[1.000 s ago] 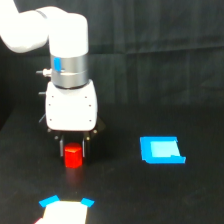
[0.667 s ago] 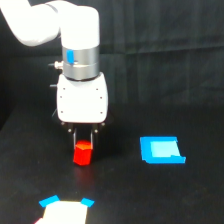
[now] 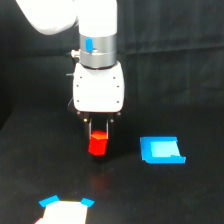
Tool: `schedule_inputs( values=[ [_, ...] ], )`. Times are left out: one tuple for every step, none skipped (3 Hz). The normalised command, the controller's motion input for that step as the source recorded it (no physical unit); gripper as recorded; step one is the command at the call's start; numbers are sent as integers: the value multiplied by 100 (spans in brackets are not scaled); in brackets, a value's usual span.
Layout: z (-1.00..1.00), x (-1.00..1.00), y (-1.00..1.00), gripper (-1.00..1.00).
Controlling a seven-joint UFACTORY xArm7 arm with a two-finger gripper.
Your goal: Pick up the red object from the table
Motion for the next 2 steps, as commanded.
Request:
schedule_inputs(
  values=[
    [100,-54,-4,-6],
    [100,91,9,1]
  ],
)
